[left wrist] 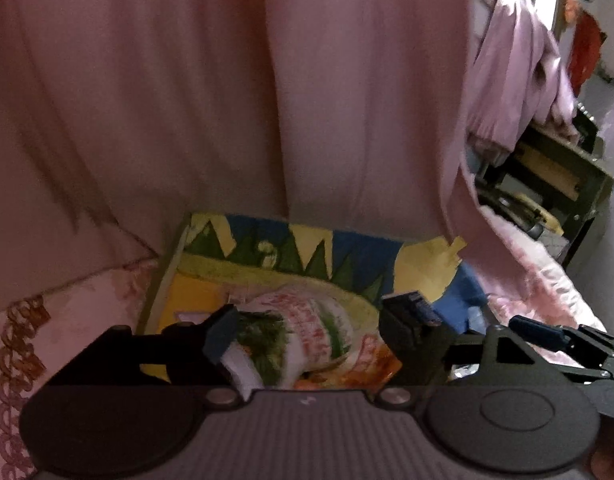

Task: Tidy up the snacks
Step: 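Carry the seaweed bag and purple tube into the grey tray and open both tools, then withdraw both tools from the tray toward the remaining snacks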

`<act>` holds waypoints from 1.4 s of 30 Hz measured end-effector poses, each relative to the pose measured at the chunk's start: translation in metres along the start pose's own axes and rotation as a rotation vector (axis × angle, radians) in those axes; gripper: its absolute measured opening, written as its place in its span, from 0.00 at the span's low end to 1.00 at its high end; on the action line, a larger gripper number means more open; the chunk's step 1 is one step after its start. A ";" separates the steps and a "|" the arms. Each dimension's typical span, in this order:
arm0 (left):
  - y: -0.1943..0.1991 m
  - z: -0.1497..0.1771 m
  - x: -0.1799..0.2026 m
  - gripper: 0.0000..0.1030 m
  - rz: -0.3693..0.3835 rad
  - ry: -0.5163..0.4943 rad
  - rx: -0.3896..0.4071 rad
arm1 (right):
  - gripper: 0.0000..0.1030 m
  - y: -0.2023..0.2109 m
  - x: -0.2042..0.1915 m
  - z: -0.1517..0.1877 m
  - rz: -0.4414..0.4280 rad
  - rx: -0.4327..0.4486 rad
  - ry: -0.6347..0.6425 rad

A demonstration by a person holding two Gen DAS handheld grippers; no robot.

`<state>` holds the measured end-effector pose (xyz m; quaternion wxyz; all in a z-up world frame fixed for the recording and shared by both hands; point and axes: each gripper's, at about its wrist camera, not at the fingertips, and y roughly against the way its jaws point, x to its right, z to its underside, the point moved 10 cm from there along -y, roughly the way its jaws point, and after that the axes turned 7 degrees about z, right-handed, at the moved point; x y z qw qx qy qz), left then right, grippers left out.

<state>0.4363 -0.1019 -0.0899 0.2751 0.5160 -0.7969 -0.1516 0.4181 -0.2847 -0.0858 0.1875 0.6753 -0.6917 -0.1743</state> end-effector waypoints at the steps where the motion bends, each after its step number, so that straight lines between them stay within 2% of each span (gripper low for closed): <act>1: 0.005 -0.003 0.002 0.83 -0.004 -0.008 0.010 | 0.72 0.006 0.000 -0.003 0.000 0.016 0.005; 8: 0.059 -0.022 0.011 0.99 -0.037 -0.051 0.126 | 0.89 0.057 0.003 -0.025 -0.017 0.127 0.000; 13: 0.103 -0.016 0.012 1.00 -0.071 -0.075 0.161 | 0.98 0.094 -0.002 -0.031 -0.075 0.187 0.012; 20: 0.162 0.020 -0.002 1.00 -0.146 -0.110 0.142 | 0.99 0.142 -0.018 -0.028 -0.146 0.235 0.073; 25: 0.189 0.030 -0.006 1.00 -0.171 -0.091 0.148 | 0.99 0.171 -0.025 -0.012 -0.188 0.217 0.107; 35: 0.215 0.076 -0.014 1.00 -0.206 -0.065 0.030 | 0.99 0.199 -0.053 0.028 -0.284 0.129 0.215; 38: 0.217 0.090 -0.017 1.00 -0.214 -0.063 -0.029 | 0.99 0.205 -0.058 0.038 -0.311 0.110 0.240; 42: 0.214 0.105 -0.019 1.00 -0.214 -0.055 -0.089 | 0.99 0.205 -0.060 0.047 -0.308 0.087 0.265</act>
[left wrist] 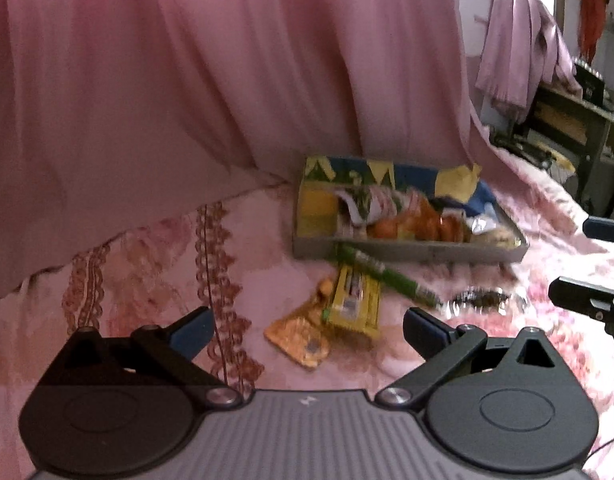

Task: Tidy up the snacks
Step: 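Withdraw both tools from the tray toward the remaining snacks, then grasp the gold foil wrapper with the left tool while the right tool grasps the green tube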

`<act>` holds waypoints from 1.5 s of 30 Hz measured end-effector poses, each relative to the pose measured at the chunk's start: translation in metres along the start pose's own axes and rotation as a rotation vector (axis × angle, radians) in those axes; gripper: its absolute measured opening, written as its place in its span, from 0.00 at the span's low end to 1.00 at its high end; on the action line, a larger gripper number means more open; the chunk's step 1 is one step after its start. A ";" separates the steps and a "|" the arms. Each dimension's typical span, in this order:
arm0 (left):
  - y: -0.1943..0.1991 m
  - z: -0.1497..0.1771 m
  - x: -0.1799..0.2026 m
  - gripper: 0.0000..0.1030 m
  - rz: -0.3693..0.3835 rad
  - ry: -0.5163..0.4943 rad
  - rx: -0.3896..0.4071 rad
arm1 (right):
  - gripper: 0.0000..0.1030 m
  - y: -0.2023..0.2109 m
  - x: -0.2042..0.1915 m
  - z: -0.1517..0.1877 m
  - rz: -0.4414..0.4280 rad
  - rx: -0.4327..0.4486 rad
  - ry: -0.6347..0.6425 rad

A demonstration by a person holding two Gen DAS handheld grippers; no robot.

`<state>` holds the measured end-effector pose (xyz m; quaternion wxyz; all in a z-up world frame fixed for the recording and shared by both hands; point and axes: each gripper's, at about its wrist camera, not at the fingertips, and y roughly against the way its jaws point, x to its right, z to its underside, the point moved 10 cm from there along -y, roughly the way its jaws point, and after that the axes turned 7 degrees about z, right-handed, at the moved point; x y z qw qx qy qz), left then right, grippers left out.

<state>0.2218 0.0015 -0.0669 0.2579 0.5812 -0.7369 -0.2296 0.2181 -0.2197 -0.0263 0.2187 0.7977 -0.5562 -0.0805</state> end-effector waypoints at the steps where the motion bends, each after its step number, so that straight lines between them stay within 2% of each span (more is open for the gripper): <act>1: -0.002 0.001 0.001 1.00 0.000 -0.007 -0.011 | 0.99 -0.001 0.001 0.002 -0.001 -0.008 -0.006; 7: -0.010 0.011 0.007 1.00 -0.018 -0.064 -0.060 | 0.99 -0.014 0.005 0.017 -0.009 -0.081 -0.054; 18: -0.024 0.020 0.008 1.00 -0.035 -0.090 -0.129 | 0.99 -0.032 -0.005 0.038 -0.016 -0.171 -0.008; 32: -0.038 0.030 0.007 1.00 -0.071 -0.136 -0.199 | 0.99 -0.048 -0.009 0.054 -0.027 -0.252 0.004; 41: -0.046 0.034 0.003 1.00 -0.065 -0.120 -0.244 | 0.99 -0.060 -0.017 0.062 -0.043 -0.281 0.023; 45: -0.051 0.035 0.001 1.00 -0.039 -0.106 -0.280 | 0.99 -0.068 -0.019 0.064 -0.044 -0.279 0.031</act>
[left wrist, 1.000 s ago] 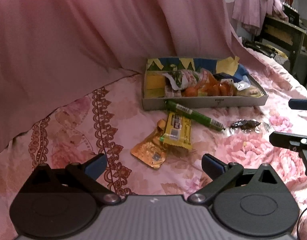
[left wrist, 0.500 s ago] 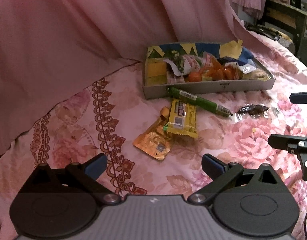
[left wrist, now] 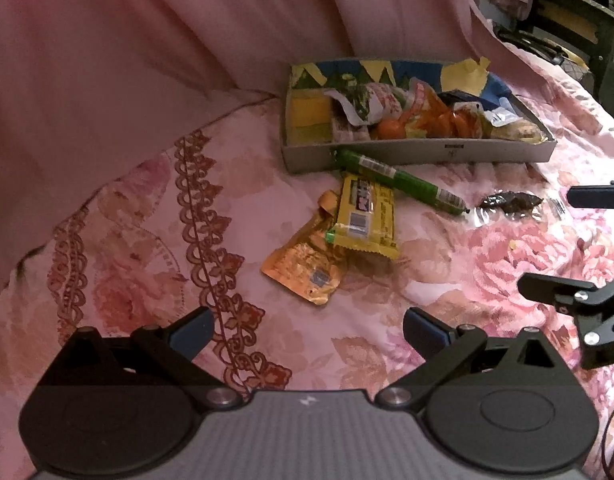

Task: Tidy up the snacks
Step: 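Grasp the gold foil wrapper with the left tool while the right tool grasps the green tube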

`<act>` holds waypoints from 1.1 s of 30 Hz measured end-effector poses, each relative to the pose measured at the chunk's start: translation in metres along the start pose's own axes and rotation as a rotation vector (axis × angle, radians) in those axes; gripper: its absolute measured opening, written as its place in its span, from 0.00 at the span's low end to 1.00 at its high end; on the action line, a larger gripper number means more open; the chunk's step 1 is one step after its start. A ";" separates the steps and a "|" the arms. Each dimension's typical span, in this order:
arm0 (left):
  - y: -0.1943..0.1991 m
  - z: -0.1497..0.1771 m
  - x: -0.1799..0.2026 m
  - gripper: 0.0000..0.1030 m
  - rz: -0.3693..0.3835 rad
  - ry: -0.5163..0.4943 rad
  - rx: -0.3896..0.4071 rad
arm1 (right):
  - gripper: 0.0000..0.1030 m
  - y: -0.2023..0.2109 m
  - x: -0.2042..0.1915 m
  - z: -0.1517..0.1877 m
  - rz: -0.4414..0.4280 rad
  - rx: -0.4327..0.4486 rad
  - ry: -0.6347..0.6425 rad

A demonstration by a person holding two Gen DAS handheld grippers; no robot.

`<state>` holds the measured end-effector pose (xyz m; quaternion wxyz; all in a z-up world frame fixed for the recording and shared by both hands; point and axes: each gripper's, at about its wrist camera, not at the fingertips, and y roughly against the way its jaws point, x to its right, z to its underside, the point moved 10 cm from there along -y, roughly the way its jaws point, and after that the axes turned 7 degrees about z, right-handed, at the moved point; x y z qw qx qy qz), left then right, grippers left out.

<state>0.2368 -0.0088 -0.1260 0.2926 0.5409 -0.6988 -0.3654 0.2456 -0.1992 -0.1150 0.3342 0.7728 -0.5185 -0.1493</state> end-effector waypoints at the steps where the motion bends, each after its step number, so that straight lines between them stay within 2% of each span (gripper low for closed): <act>1: -0.002 -0.001 -0.001 1.00 0.009 0.003 -0.009 | 0.99 -0.003 0.000 0.000 -0.001 0.002 0.002; 4: -0.008 -0.006 -0.007 1.00 0.023 0.008 -0.028 | 0.99 -0.011 0.001 -0.001 -0.006 0.005 0.004; 9: -0.020 -0.022 -0.029 1.00 0.000 0.008 -0.027 | 0.99 -0.025 0.006 -0.003 -0.009 0.000 -0.013; 14: -0.044 -0.029 -0.046 1.00 0.002 0.004 -0.080 | 0.99 -0.037 0.009 -0.006 -0.008 -0.001 -0.032; 20: -0.069 -0.026 -0.035 1.00 -0.011 -0.155 -0.131 | 0.99 -0.057 0.014 -0.012 0.012 0.006 -0.040; 25: -0.081 -0.029 -0.018 1.00 -0.041 -0.330 -0.105 | 0.95 -0.072 0.013 -0.013 0.026 0.007 -0.018; 30: -0.086 -0.040 -0.011 1.00 -0.014 -0.385 -0.047 | 0.89 -0.081 0.011 -0.018 0.027 0.029 0.003; 33: -0.091 -0.042 -0.008 1.00 0.002 -0.394 -0.041 | 0.86 -0.087 0.009 -0.021 0.015 0.036 0.008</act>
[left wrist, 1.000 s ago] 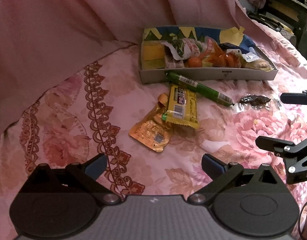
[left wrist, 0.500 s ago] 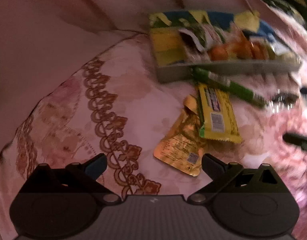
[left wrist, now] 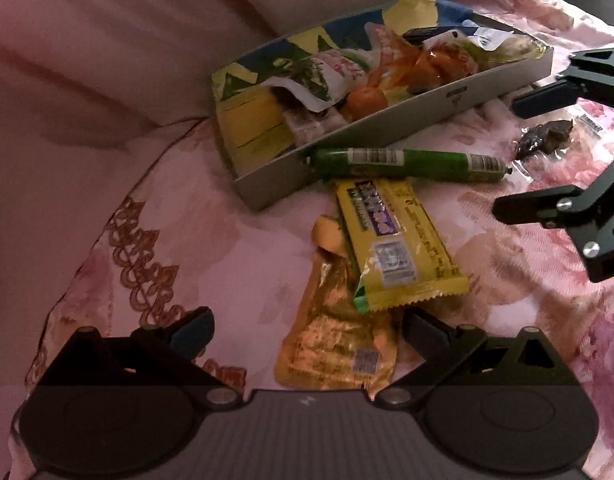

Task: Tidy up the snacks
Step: 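Grasp the gold foil wrapper with the left tool while the right tool grasps the green tube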

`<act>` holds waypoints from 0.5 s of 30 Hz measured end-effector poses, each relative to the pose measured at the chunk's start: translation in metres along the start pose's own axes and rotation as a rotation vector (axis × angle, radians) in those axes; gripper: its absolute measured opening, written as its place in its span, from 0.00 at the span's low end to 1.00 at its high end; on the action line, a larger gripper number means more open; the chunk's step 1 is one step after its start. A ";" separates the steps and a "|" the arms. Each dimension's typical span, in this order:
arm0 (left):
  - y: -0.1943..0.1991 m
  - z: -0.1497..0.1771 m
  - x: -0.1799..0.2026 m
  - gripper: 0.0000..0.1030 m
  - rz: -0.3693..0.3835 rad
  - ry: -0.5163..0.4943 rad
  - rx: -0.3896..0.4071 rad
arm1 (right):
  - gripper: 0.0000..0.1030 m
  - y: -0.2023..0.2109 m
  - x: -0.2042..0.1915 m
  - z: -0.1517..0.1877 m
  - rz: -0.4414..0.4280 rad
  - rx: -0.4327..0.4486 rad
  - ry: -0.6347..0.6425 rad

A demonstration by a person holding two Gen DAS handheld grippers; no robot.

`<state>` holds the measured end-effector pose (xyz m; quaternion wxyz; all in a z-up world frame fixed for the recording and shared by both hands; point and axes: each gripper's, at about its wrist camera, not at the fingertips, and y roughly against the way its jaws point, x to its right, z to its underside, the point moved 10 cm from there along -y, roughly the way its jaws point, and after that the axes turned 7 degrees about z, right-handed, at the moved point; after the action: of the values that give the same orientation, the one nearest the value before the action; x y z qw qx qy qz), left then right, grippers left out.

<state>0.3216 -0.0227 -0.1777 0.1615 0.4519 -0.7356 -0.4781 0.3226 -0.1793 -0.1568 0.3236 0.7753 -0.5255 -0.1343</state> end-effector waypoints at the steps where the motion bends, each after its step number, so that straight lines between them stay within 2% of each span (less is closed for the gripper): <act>1: -0.002 0.000 0.001 1.00 0.001 -0.006 -0.001 | 0.84 -0.002 0.000 0.000 0.001 -0.002 0.001; 2: -0.004 -0.001 0.001 1.00 0.001 -0.010 -0.003 | 0.83 -0.005 0.000 0.000 -0.001 -0.004 0.002; 6: -0.007 -0.003 -0.003 0.99 0.019 0.025 -0.003 | 0.65 -0.014 -0.003 0.004 -0.006 -0.021 0.016; 9: -0.007 -0.002 -0.003 0.93 0.054 0.057 -0.003 | 0.55 -0.017 -0.004 0.004 -0.004 -0.013 0.027; 12: -0.006 -0.002 0.000 0.82 0.085 0.058 -0.004 | 0.39 -0.019 -0.006 0.003 -0.014 -0.019 0.028; 13: -0.005 -0.002 0.002 0.74 0.103 0.061 0.001 | 0.33 -0.020 -0.008 0.004 -0.016 -0.028 0.030; 14: -0.004 -0.002 0.005 0.66 0.121 0.064 0.005 | 0.31 -0.021 -0.010 0.005 -0.012 -0.040 0.038; 15: -0.003 -0.002 0.008 0.62 0.139 0.064 0.006 | 0.28 -0.020 -0.011 0.006 -0.005 -0.049 0.051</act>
<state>0.3204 -0.0307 -0.1810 0.2165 0.4154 -0.7611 -0.4488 0.3297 -0.1664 -0.1757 0.3553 0.7717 -0.5118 -0.1279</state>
